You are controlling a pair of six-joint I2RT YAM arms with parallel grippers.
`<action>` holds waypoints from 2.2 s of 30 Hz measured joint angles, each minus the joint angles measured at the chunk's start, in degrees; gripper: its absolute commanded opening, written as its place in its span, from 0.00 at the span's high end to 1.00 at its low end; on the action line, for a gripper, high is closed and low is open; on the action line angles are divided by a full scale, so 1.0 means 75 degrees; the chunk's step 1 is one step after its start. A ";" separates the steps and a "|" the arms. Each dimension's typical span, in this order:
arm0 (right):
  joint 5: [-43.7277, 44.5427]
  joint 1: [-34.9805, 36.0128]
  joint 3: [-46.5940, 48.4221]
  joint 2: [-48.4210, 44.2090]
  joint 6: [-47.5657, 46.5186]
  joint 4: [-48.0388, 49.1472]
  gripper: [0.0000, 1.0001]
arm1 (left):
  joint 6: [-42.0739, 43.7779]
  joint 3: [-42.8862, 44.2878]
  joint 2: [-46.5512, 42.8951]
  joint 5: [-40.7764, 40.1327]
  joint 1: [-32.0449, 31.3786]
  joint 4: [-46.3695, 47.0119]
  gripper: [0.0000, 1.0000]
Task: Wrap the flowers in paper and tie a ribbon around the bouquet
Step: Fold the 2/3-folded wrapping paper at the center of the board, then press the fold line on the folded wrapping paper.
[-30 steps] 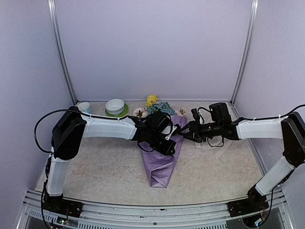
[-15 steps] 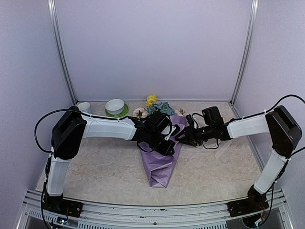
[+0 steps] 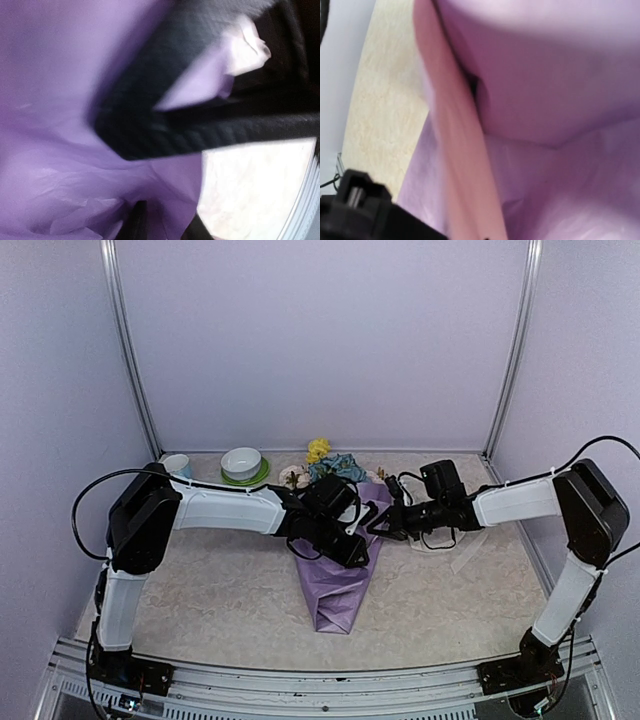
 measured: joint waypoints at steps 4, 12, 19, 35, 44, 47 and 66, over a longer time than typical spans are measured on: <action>0.0050 -0.0128 0.0323 0.0268 -0.0423 -0.0207 1.00 | 0.0105 -0.0289 -0.0309 0.0003 -0.0020 0.0160 0.49; 0.0149 -0.0344 0.0758 0.0831 -0.1122 -0.0554 1.00 | 0.0466 -0.1070 -0.2142 -0.0137 -0.0184 0.0350 0.75; 0.0265 -0.0440 0.0938 0.0845 -0.1463 -0.0708 1.00 | 0.0554 -0.2276 -0.3057 -0.1046 -0.0198 0.0283 0.95; 0.0551 -0.0498 0.1134 0.1131 -0.1594 -0.0790 1.00 | 0.1262 -0.2436 -0.1361 -0.1877 -0.1649 -0.0189 0.87; 0.0629 -0.0501 0.1454 0.1428 -0.1623 -0.0994 1.00 | 0.1559 -0.2465 -0.1361 -0.1460 -0.1682 -0.0152 0.80; 0.0659 -0.0504 0.1472 0.1428 -0.1705 -0.1000 1.00 | 0.1702 -0.2436 -0.1381 -0.1198 -0.1886 -0.0189 0.78; 0.0699 -0.0504 0.1472 0.1428 -0.1801 -0.0950 1.00 | 0.2361 -0.0912 -0.1026 -0.0734 -0.1227 -0.0291 0.92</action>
